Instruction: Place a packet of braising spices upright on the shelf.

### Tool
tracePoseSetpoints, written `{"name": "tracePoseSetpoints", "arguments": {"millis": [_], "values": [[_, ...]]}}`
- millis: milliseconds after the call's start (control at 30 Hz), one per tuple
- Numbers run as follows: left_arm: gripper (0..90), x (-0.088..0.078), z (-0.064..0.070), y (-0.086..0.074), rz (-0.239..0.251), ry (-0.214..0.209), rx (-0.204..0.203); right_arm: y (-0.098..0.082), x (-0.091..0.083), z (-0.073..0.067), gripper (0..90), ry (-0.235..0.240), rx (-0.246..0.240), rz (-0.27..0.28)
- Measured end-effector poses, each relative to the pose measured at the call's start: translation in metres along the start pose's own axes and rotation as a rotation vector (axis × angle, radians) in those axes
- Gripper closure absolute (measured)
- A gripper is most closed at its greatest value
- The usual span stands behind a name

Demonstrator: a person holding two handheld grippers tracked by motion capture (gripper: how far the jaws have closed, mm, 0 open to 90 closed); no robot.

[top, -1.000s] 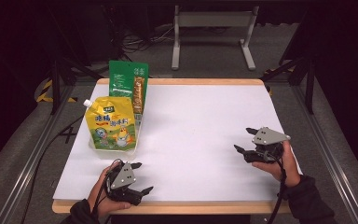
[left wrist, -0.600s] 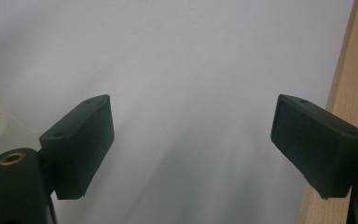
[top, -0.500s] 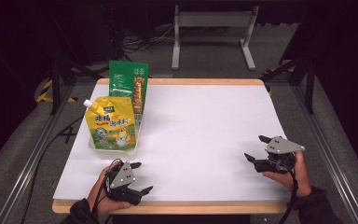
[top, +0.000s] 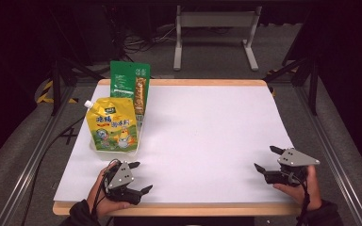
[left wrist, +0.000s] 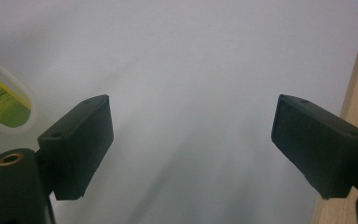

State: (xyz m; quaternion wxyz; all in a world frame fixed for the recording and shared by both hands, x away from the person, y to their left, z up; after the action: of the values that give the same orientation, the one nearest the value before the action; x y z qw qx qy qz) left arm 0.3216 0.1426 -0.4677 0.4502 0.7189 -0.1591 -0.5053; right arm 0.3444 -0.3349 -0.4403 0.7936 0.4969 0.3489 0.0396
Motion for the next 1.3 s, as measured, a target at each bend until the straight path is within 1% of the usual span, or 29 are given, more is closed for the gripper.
{"name": "tracePoseSetpoints", "arguments": {"millis": [67, 100, 133, 200, 300, 400, 533, 567, 600, 633, 667, 700, 767, 833, 900, 967, 1133, 1300], "values": [[13.5, -0.003, 0.000, -0.001, 0.005, 0.003, -0.004, -0.005, -0.003, 0.000, 16.2, -0.008, 0.015, 0.001], [13.5, -0.003, 0.000, -0.001, 0.005, 0.003, -0.004, -0.005, -0.003, 0.000, 16.2, -0.008, 0.015, 0.001], [13.5, -0.006, 0.000, -0.002, 0.010, 0.014, -0.002, -0.007, -0.004, -0.001, 15.7, -0.007, 0.026, 0.004], [13.4, -0.010, -0.001, -0.003, 0.019, 0.021, -0.004, -0.011, -0.010, 0.000, 15.3, -0.023, 0.037, 0.013], [13.4, -0.016, -0.003, -0.008, 0.020, 0.037, -0.021, -0.014, -0.016, 0.003, 12.7, -0.047, 0.059, 0.024], [13.4, -0.021, -0.005, -0.012, 0.027, 0.052, -0.029, -0.020, -0.021, 0.004, 11.9, -0.055, 0.088, 0.021], [13.2, -0.024, -0.008, -0.012, 0.040, 0.077, -0.026, -0.029, -0.023, 0.003, 11.9, -0.069, 0.092, -0.003], [13.2, -0.024, -0.008, -0.012, 0.042, 0.078, -0.025, -0.033, -0.023, 0.002, 12.1, -0.065, 0.097, -0.014], [13.2, -0.024, -0.008, -0.012, 0.042, 0.078, -0.025, -0.033, -0.023, 0.002, 12.1, -0.065, 0.097, -0.014], [13.1, -0.025, -0.009, -0.012, 0.045, 0.078, -0.021, -0.034, -0.026, 0.001, 11.9, -0.085, 0.099, -0.016], [13.1, -0.025, -0.009, -0.012, 0.045, 0.078, -0.021, -0.034, -0.026, 0.001, 11.9, -0.085, 0.099, -0.016], [13.0, -0.024, -0.009, -0.011, 0.047, 0.078, -0.021, -0.031, -0.028, -0.001, 11.7, -0.081, 0.103, 0.008], [13.0, -0.023, -0.010, -0.010, 0.049, 0.076, -0.016, -0.030, -0.029, -0.002, 11.7, -0.083, 0.101, 0.013], [12.8, -0.022, -0.011, -0.010, 0.049, 0.076, -0.018, -0.031, -0.029, -0.002, 11.7, -0.095, 0.095, 0.004], [12.8, -0.022, -0.011, -0.010, 0.048, 0.076, -0.016, -0.032, -0.029, -0.002, 11.7, -0.096, 0.096, 0.003], [12.7, -0.022, -0.012, -0.010, 0.047, 0.079, -0.021, -0.031, -0.028, -0.001, 11.7, -0.101, 0.080, 0.001], [12.4, -0.023, -0.014, -0.009, 0.052, 0.085, -0.027, -0.030, -0.027, -0.001, 11.6, -0.105, 0.069, -0.003], [12.4, -0.023, -0.015, -0.009, 0.055, 0.086, -0.030, -0.030, -0.028, 0.000, 11.6, -0.107, 0.078, 0.011]]}}
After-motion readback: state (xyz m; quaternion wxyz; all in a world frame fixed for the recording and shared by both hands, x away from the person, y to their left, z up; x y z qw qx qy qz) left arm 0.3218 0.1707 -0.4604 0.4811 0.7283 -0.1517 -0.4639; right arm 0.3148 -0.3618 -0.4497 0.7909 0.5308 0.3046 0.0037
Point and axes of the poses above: each handheld gripper's, and its own axes: x roughly forward along the jaws, y roughly out of its top, z roughly to its right, the point moved 4 cm from there along x, roughly forward along the jaws, and after that the axes turned 2 degrees about -y, right-handed, at the moved point
